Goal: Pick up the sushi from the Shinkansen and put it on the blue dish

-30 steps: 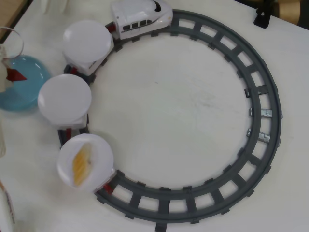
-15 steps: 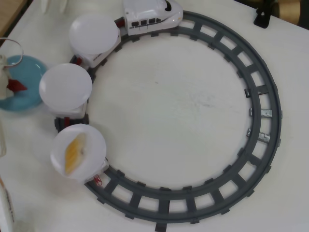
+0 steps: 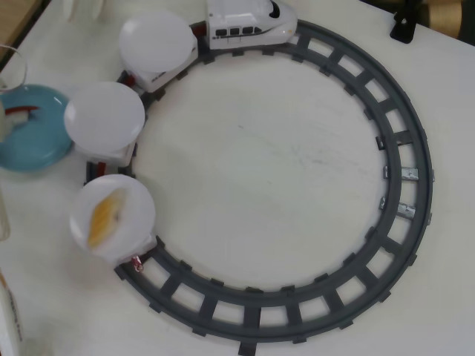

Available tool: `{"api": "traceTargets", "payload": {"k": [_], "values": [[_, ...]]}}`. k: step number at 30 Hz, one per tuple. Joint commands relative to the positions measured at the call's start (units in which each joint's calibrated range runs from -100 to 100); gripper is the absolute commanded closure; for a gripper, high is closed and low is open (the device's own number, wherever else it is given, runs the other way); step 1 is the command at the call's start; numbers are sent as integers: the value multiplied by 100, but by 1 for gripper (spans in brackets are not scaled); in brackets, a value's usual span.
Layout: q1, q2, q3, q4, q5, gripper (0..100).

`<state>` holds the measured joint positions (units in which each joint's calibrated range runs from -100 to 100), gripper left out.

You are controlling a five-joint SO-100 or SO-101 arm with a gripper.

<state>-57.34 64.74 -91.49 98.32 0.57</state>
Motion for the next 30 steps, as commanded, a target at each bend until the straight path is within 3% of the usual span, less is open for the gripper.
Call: {"api": "traceTargets", "payload": {"k": [1, 10, 23, 30], "values": [[38, -381, -220, 100, 22, 74], [65, -2206, 2017, 100, 16, 74], [813, -5574, 5371, 32, -31, 74], [830, -7299, 7580, -800, -203, 74]]}}
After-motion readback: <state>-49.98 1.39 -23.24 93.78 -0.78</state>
